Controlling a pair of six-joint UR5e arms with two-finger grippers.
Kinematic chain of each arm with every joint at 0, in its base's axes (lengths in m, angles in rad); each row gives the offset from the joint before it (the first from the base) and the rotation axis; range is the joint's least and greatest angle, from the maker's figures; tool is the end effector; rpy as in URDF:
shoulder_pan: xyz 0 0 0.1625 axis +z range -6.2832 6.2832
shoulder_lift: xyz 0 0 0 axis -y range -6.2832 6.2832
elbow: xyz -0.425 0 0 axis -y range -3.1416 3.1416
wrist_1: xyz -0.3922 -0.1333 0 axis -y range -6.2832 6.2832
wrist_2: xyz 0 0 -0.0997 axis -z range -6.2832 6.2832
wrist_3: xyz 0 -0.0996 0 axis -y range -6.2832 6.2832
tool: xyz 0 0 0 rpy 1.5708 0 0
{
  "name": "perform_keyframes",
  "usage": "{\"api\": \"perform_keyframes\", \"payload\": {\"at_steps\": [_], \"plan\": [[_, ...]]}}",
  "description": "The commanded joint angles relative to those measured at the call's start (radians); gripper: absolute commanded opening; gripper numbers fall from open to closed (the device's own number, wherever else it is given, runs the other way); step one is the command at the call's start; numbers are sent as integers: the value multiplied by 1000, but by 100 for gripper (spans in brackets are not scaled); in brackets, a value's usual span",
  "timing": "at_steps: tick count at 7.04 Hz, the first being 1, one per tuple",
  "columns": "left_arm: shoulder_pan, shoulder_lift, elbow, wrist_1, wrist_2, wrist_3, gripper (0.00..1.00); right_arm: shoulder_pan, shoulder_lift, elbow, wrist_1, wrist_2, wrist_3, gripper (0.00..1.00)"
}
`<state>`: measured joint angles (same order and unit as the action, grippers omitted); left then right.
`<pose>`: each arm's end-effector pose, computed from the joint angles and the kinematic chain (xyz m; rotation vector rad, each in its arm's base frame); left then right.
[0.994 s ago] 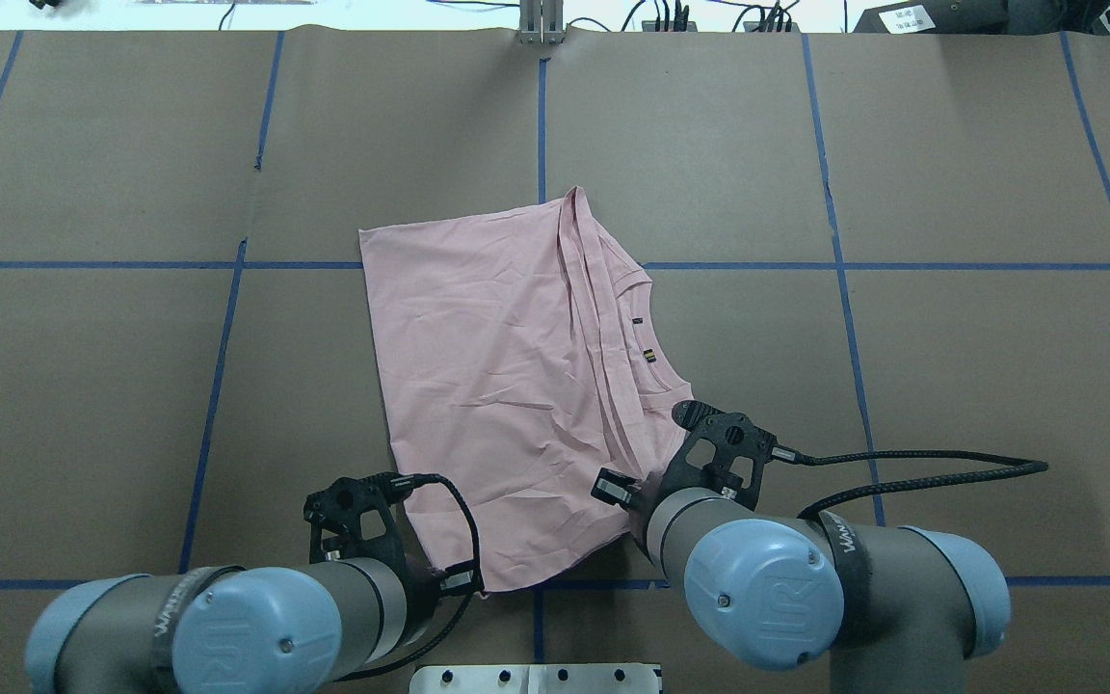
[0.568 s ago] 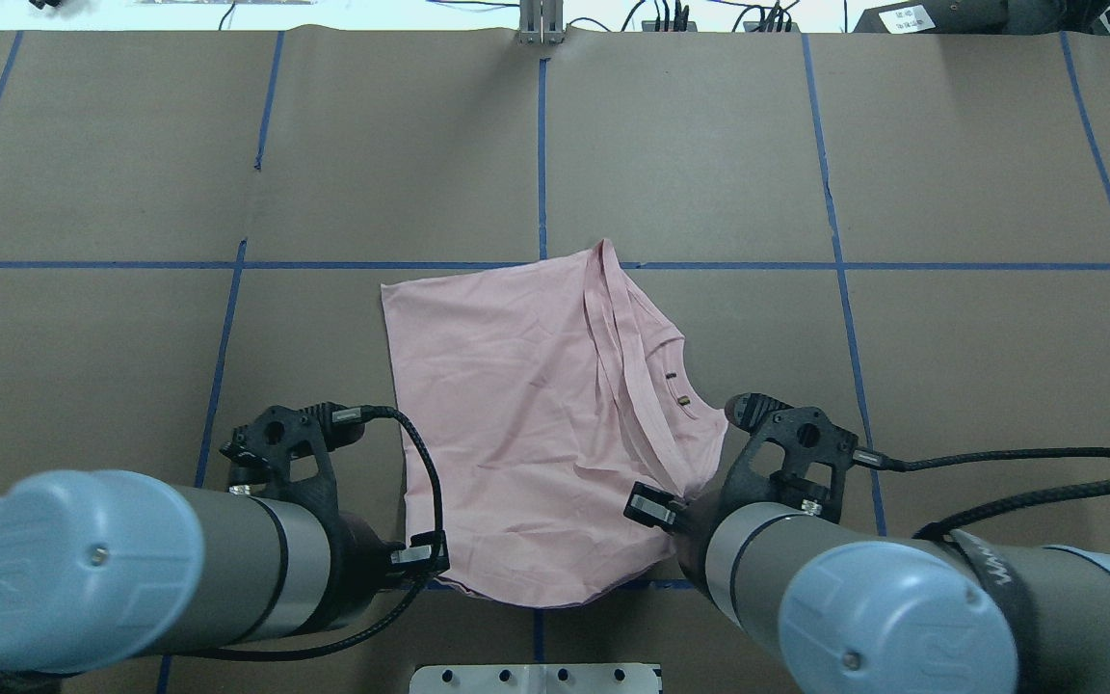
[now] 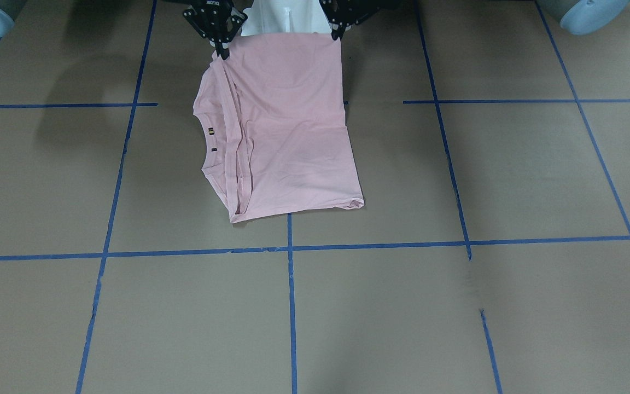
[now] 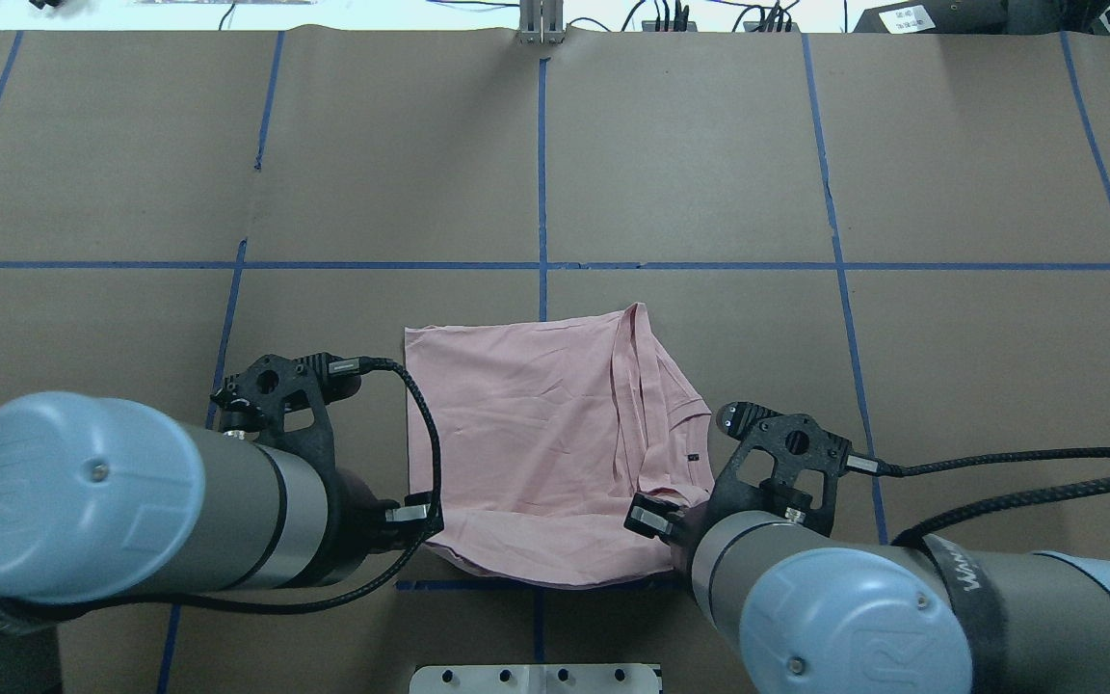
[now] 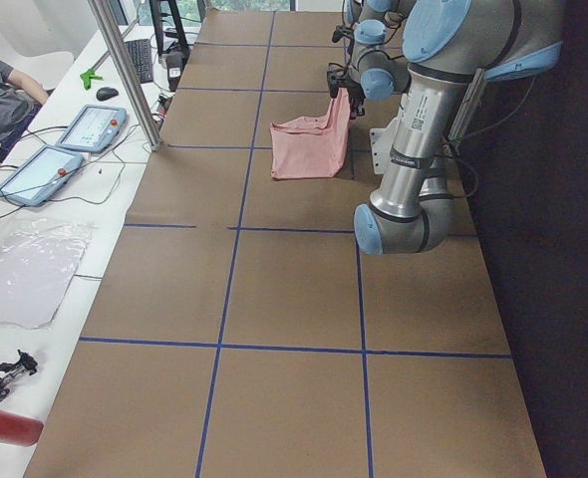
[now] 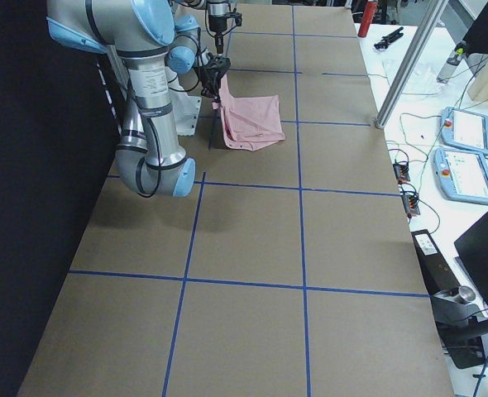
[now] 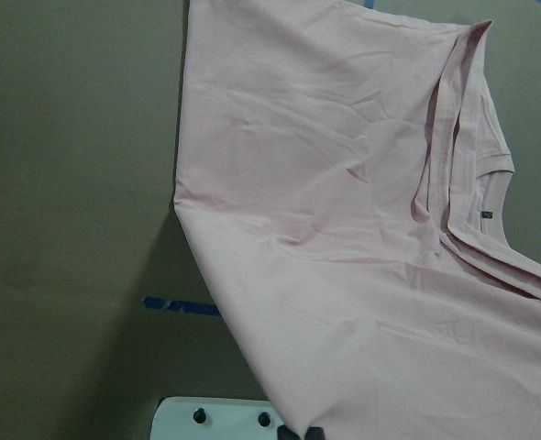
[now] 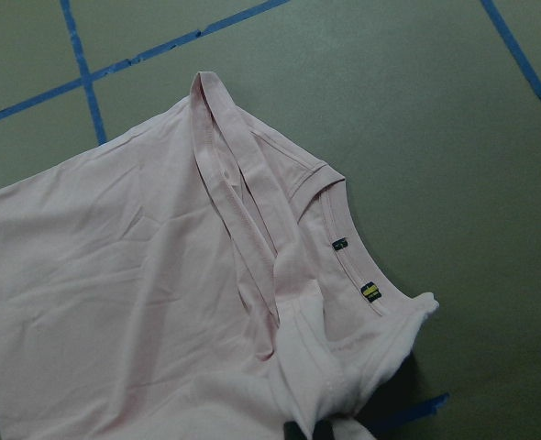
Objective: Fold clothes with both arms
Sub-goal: 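Lift the near edge with both grippers and fold it away from the robot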
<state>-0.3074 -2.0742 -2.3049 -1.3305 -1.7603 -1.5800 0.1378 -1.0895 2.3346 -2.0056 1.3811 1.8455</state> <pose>0.4129 -0.2513 0.1335 -0.0239 1.0102 -0.1948 -0.4366 -0.2141 0.1628 0.1247 -0.8259 0.4653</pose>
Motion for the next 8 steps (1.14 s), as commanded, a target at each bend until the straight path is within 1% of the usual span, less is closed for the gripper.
{"api": "perform_keyframes", "payload": {"at_steps": [1,2,3,4,5,6,7,8], "plan": [[-65,-16,158,-115,28,87,0,77,20,-159,136,4,-28,0],[-111,-21,209,-155,27,100,0,123,34,-229,204,6,-70,0],[-139,-38,247,-176,24,160,0,162,60,-279,218,9,-86,0],[-180,-53,304,-203,22,172,0,211,116,-360,222,44,-107,0],[-217,-76,406,-260,24,202,0,261,163,-458,276,68,-150,0],[-272,-89,515,-335,22,274,13,302,184,-585,385,87,-208,4],[-329,-96,624,-436,21,331,42,346,244,-764,501,93,-245,56],[-385,-99,709,-509,21,406,65,406,323,-920,557,111,-282,100]]}}
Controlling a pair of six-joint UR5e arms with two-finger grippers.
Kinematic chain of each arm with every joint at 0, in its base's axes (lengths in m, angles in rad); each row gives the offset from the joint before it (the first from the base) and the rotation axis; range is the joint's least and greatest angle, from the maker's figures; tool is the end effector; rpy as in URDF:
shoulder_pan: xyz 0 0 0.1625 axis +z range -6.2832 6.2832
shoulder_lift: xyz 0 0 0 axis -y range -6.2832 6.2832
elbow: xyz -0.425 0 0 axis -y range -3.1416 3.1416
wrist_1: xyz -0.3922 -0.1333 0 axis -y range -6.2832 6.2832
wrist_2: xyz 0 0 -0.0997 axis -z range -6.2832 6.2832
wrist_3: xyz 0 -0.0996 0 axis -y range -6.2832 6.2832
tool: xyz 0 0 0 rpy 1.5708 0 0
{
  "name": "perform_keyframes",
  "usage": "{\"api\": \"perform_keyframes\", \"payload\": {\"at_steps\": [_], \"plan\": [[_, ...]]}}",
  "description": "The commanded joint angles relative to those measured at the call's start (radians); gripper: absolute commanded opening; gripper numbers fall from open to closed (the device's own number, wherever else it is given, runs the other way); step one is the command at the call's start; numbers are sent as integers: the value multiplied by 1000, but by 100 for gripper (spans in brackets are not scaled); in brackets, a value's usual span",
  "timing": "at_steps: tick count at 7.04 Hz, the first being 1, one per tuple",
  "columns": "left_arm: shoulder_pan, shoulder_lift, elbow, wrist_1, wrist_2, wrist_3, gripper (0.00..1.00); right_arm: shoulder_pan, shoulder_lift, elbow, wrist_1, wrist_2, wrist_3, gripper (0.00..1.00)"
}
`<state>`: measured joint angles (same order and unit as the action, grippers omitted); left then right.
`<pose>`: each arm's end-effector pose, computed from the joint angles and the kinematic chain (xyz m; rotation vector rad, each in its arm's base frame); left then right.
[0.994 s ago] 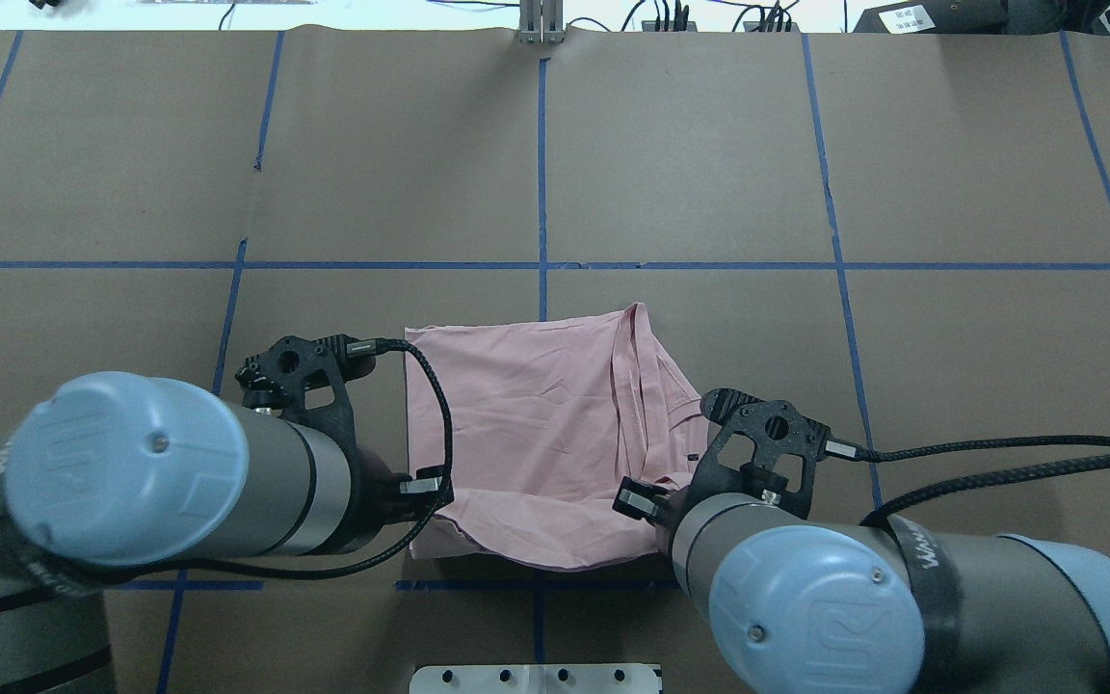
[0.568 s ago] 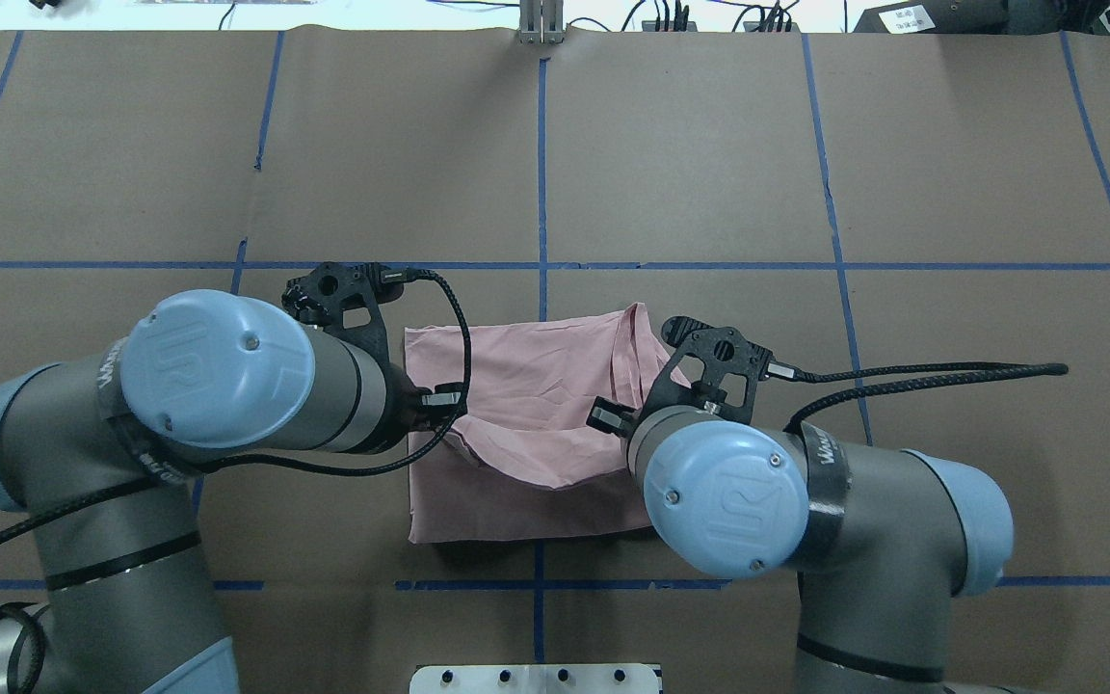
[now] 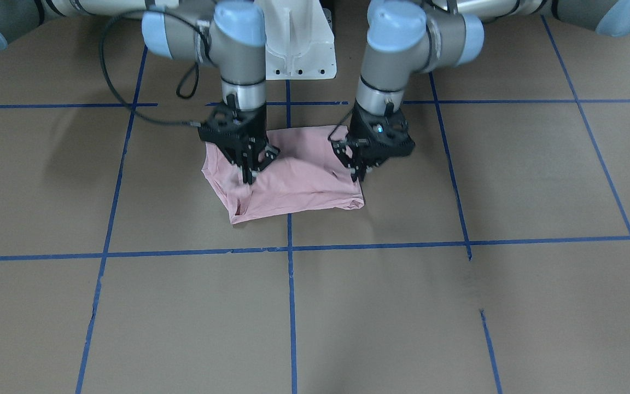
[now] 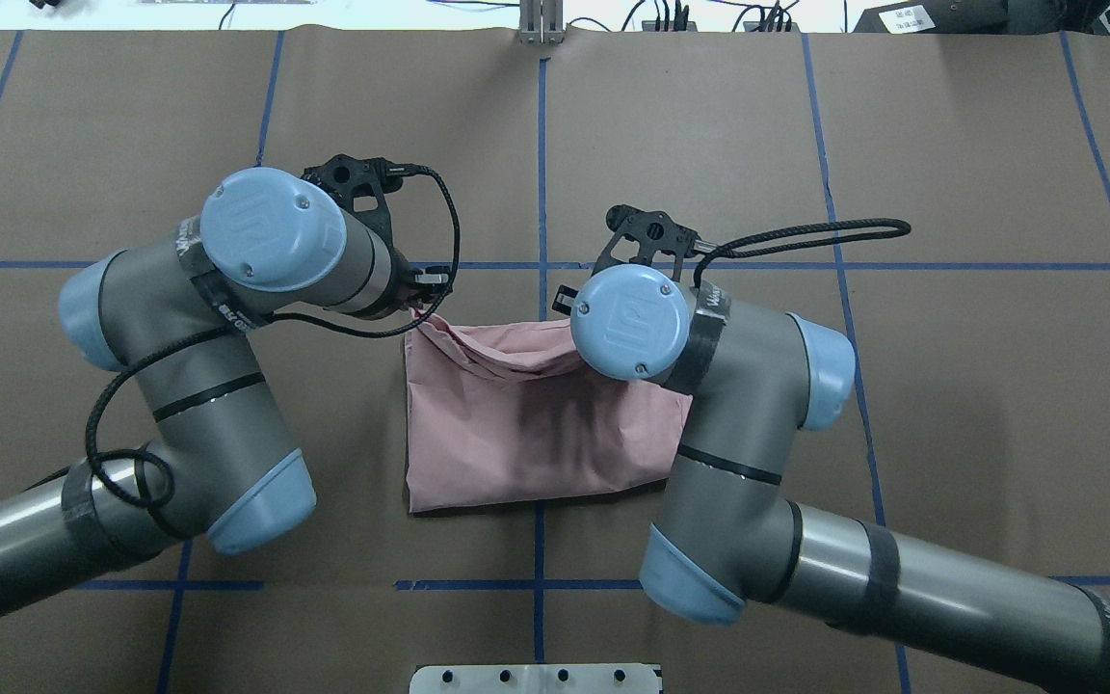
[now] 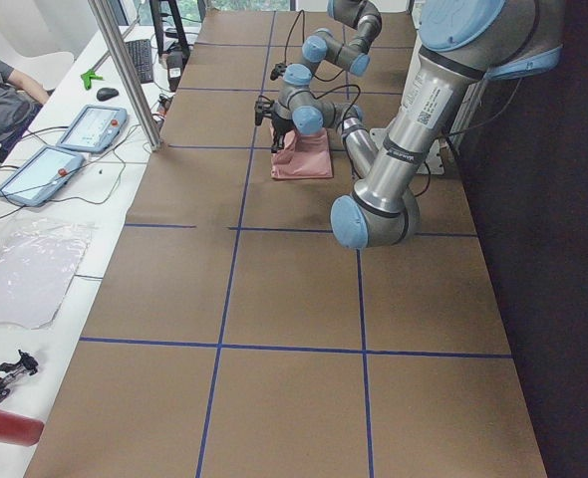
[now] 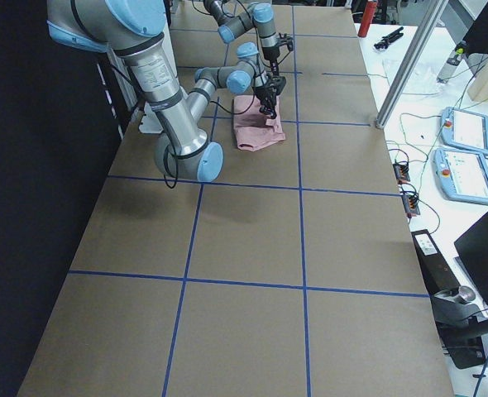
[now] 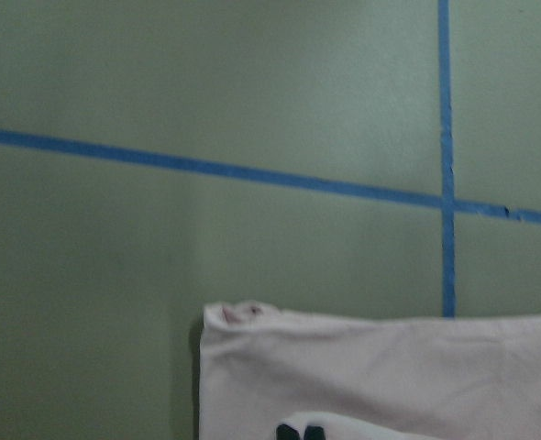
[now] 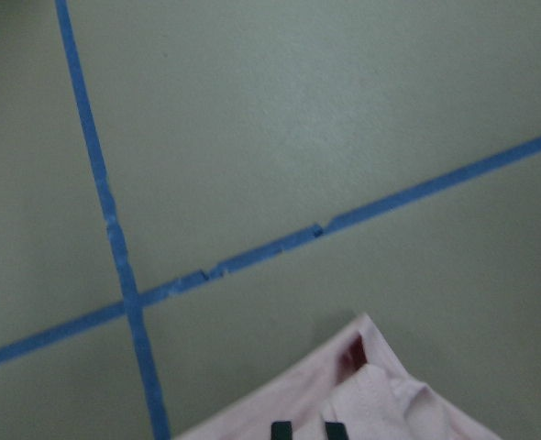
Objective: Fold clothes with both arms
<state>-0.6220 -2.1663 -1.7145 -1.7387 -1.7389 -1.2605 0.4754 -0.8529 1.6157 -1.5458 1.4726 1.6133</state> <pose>0.4741 -0.4834 0.2321 0.2675 0.8802 -0.2132 -0.5602 -0.4493 0.2109 0.2632 -0.7581 0.5289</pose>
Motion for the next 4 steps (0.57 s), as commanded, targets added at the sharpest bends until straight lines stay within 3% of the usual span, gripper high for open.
{"api": "perform_keyframes", "payload": {"at_steps": [1,4], "plan": [[-109,-6,139,-119,-2,158,100,130,125,-256,101,99,-126,100],[-157,8,87,-107,-129,314,100,251,115,-243,90,315,-349,100]]}}
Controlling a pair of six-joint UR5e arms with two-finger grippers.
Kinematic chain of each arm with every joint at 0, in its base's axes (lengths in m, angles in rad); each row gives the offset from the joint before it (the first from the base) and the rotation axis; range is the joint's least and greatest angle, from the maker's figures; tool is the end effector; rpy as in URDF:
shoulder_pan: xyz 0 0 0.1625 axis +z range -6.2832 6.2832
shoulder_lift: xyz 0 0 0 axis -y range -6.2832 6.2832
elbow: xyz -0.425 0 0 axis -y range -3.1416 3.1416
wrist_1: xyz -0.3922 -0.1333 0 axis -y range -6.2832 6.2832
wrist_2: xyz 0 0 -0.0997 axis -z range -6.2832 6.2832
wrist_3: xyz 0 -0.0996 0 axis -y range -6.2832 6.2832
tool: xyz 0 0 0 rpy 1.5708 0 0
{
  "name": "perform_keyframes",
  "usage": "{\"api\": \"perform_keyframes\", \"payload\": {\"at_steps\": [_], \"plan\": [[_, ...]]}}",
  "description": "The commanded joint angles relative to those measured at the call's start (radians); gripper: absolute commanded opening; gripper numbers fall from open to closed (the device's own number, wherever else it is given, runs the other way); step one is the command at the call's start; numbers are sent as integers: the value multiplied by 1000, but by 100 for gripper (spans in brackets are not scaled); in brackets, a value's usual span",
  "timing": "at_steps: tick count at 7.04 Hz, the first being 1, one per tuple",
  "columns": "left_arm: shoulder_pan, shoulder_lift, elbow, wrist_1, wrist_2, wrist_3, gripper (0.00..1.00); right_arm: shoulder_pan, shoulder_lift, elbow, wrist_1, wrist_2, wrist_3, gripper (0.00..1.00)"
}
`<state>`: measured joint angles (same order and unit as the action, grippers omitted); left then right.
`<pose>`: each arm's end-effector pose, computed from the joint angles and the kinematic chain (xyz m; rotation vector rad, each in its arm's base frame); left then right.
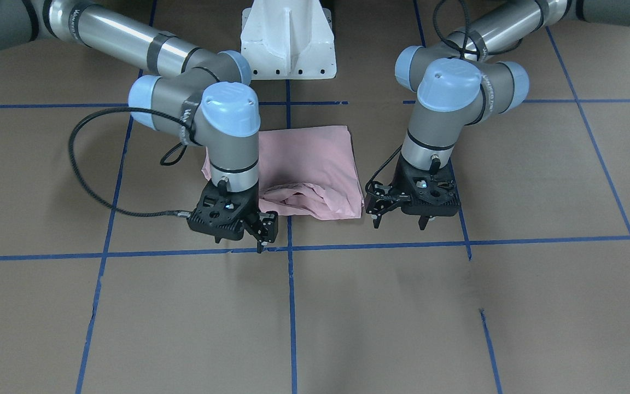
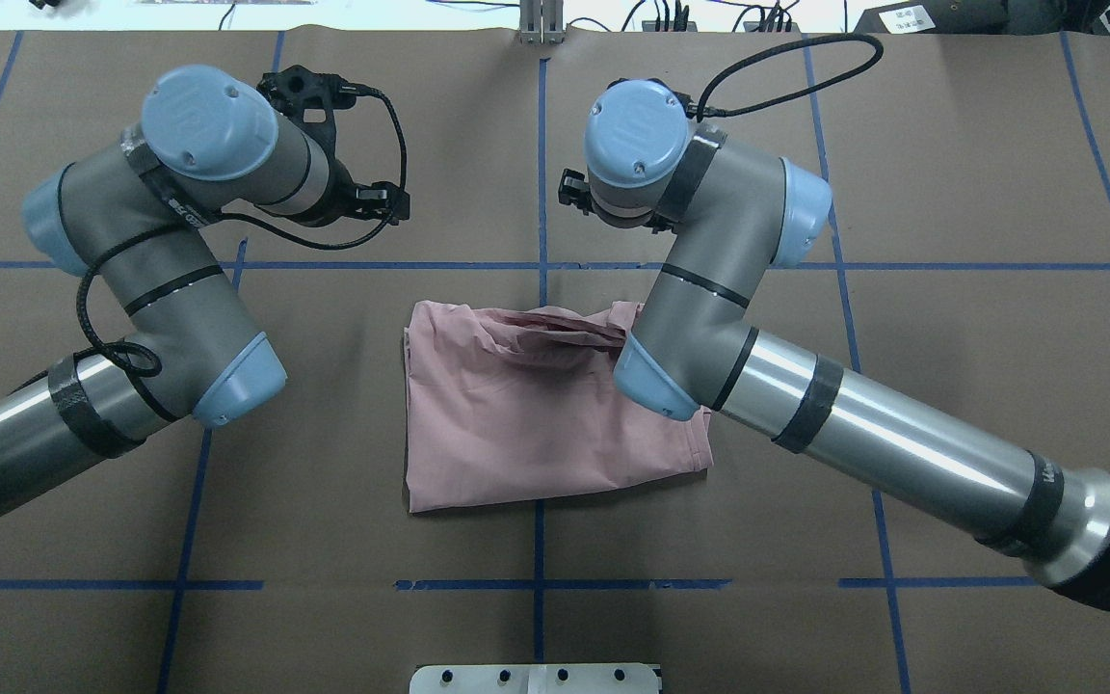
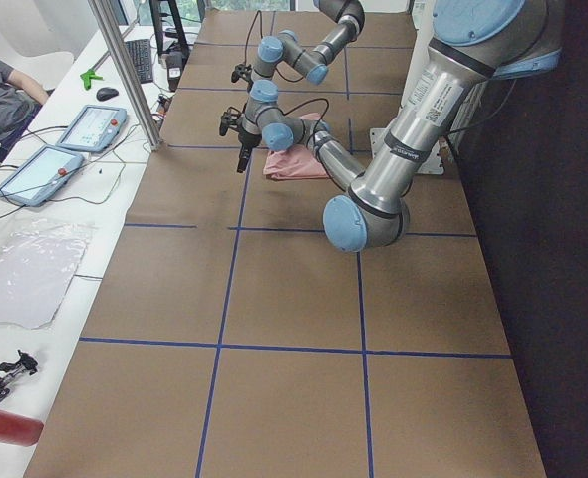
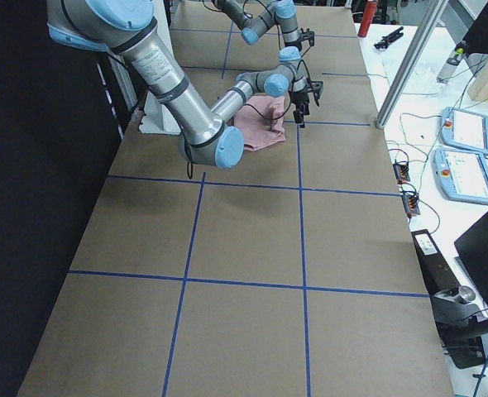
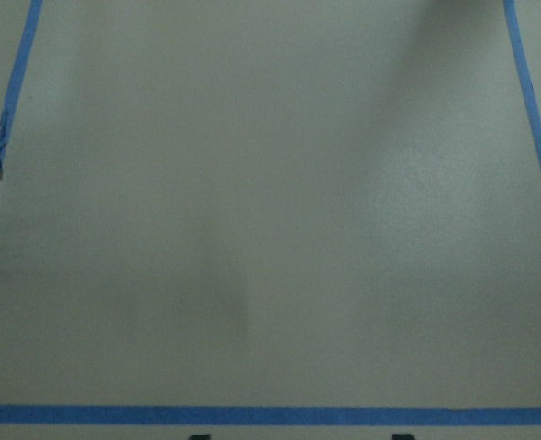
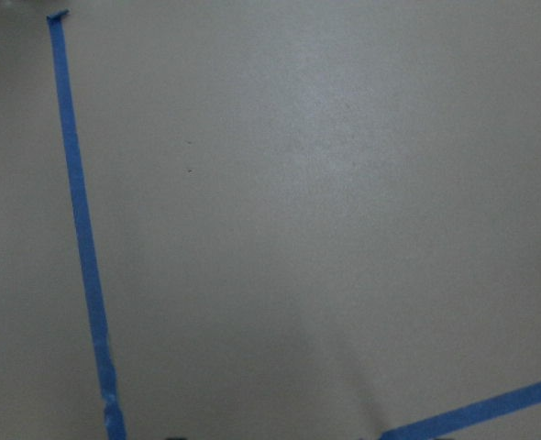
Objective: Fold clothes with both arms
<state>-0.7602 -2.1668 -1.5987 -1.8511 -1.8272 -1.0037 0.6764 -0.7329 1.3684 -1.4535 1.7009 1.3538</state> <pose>0.4287 -0.5567 0.2663 0.3657 0.8549 -0.0631 -0.5265 -0.5770 0.2179 0.2144 -0.7363 0.3879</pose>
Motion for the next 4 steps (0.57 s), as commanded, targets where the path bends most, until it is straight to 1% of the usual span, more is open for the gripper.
{"api": "perform_keyframes", "payload": {"at_steps": [1,2,3,4], "plan": [[-54,39,-79,27,-50,122,100,93,-43,46,-14,151,-175,100],[-126,82,-155,114,-123,263,100,160,-119,148,-75,234,-314,100],[-205,116,-238,229,-153,456,100,249,-204,273,-182,309,-499,100],[-308,145,-282,331,-173,640,100,369,-270,367,-305,368,-727,100]]}}
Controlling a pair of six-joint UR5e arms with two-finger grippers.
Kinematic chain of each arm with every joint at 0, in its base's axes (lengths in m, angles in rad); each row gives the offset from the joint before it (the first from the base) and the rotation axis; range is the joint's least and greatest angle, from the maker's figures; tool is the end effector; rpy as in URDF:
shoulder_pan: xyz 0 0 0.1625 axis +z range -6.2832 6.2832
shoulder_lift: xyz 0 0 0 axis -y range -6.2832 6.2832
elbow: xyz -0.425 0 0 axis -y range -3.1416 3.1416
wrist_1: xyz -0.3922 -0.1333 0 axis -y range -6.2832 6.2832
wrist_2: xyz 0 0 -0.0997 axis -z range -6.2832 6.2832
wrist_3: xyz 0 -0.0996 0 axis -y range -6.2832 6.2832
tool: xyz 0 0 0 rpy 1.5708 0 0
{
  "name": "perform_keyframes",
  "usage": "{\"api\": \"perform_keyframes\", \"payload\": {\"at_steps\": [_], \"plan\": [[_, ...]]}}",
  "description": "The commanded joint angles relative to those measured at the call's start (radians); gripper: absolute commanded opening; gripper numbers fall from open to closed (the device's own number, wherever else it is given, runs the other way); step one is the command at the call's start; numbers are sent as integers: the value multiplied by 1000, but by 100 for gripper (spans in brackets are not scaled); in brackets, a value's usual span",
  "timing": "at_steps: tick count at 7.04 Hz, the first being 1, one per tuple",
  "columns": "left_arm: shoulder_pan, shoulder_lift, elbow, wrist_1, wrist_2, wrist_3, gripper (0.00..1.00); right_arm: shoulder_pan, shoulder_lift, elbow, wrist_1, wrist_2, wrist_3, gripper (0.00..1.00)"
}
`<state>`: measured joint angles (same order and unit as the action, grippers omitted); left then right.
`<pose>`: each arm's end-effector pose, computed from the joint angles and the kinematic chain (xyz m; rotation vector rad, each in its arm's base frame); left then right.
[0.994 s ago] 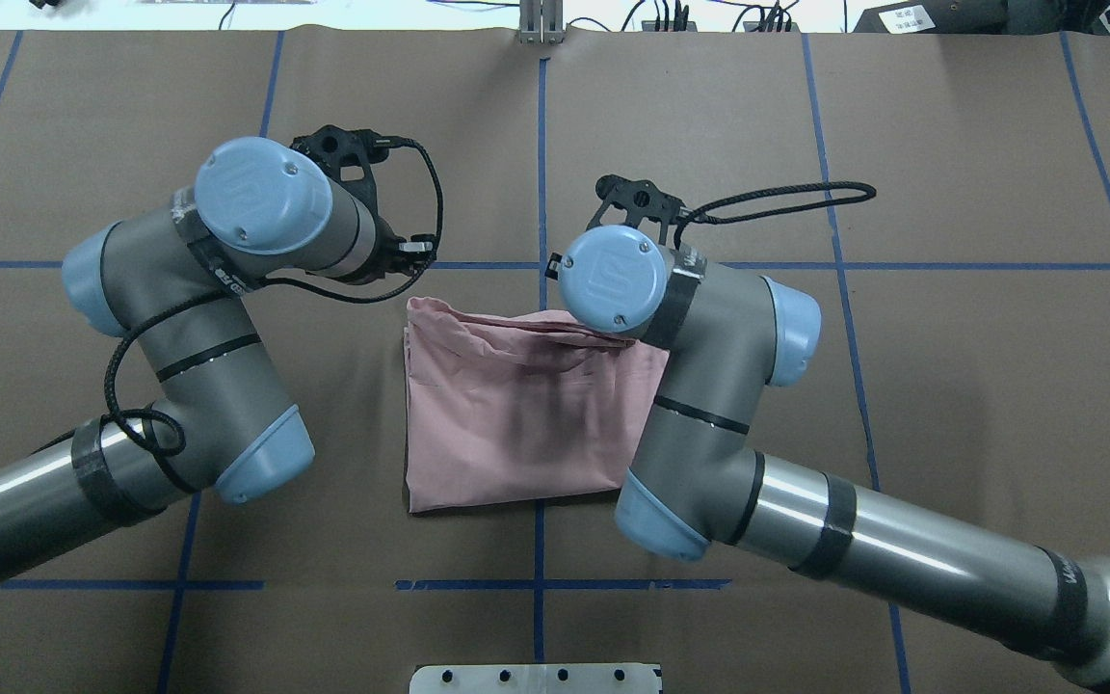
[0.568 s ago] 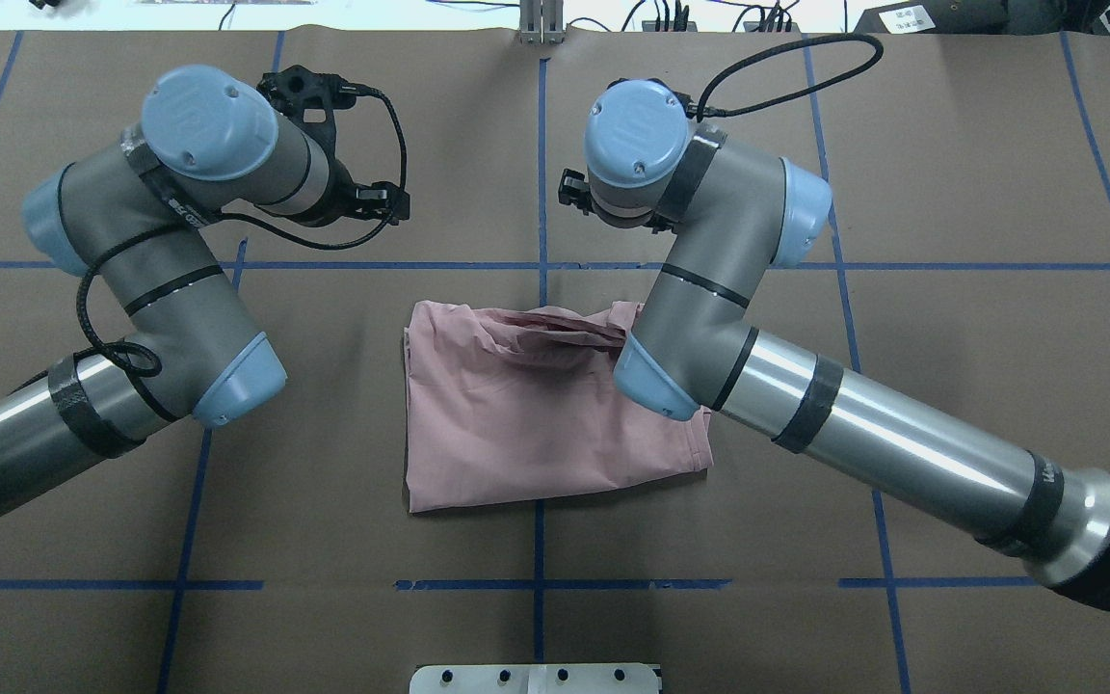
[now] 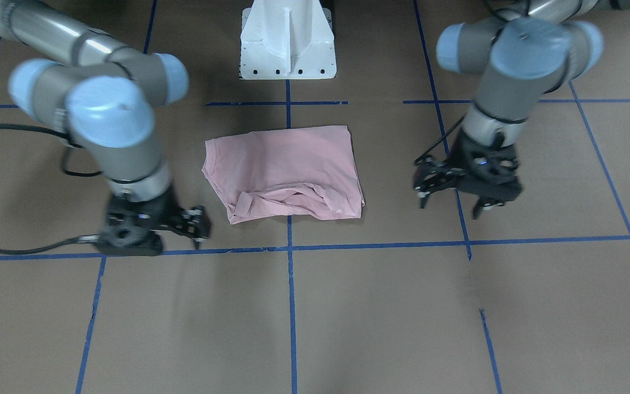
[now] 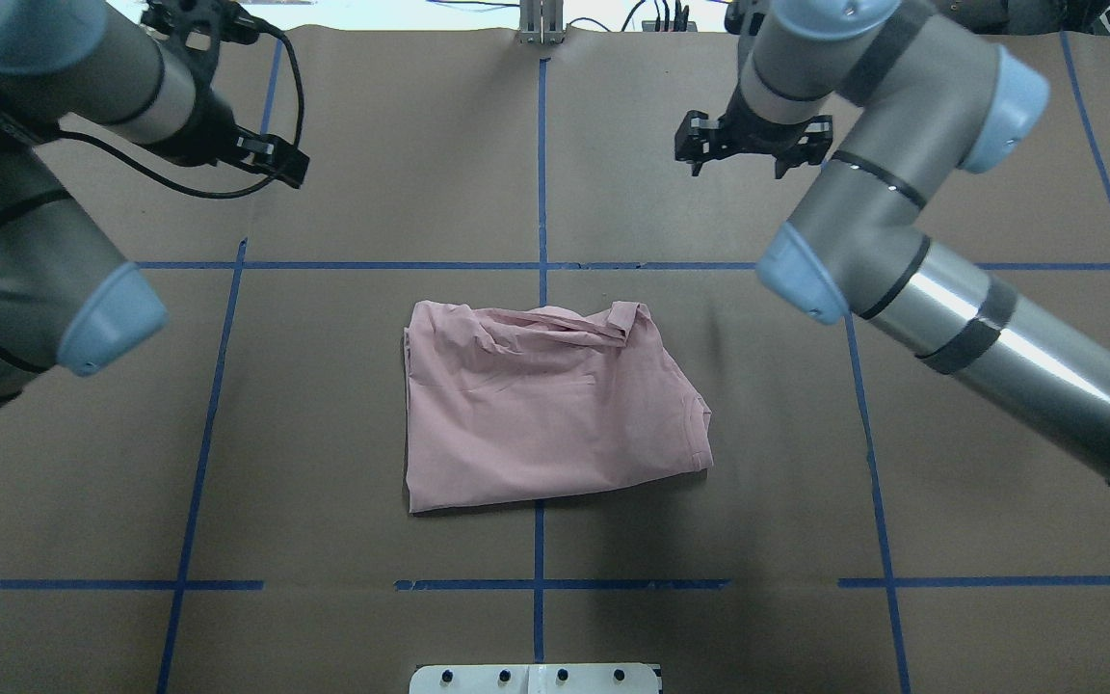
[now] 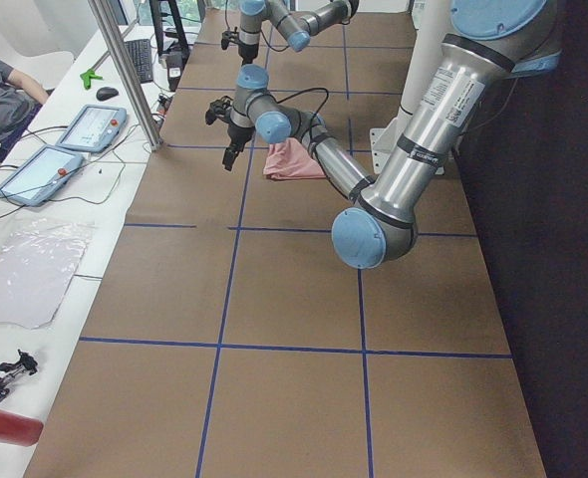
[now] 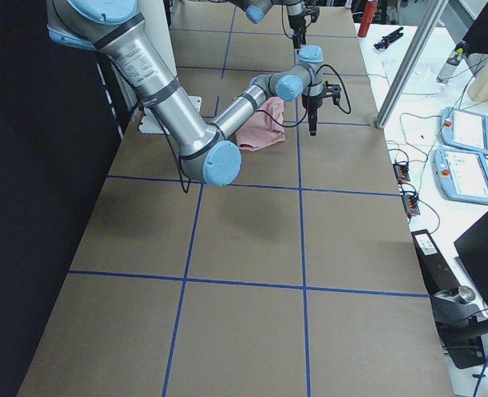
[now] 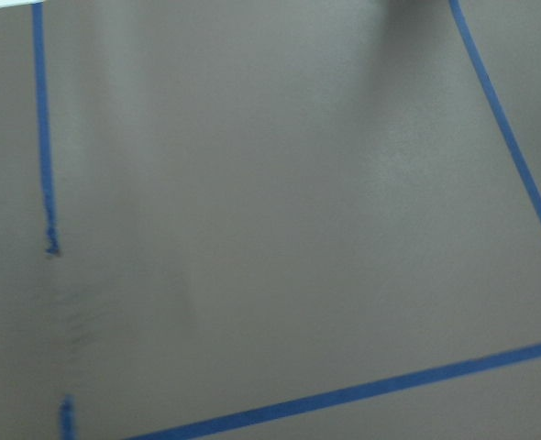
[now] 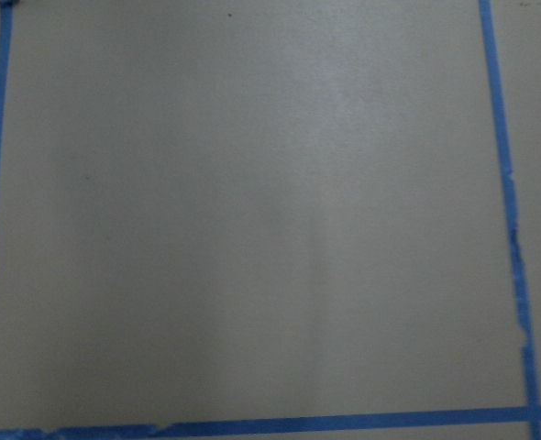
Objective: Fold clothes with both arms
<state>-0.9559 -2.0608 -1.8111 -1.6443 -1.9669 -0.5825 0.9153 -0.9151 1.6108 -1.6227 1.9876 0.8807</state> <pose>0.2845 -0.5673 0.2678 0.4443 0.7566 0.1894 -0.3497 -0.6073 0.2610 0.1767 -0.7296 0.0804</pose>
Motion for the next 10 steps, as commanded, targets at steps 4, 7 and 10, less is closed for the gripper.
{"api": "perform_keyframes", "payload": {"at_steps": [4,7,10], "plan": [[-542,212,74,140,-220,797,100,581,-405,5,-189,295,-1006,100],[-567,330,165,123,-242,802,100,643,-606,-54,-125,313,-1005,100],[-584,456,158,123,-447,797,100,654,-676,-40,-69,316,-1008,100]]}}
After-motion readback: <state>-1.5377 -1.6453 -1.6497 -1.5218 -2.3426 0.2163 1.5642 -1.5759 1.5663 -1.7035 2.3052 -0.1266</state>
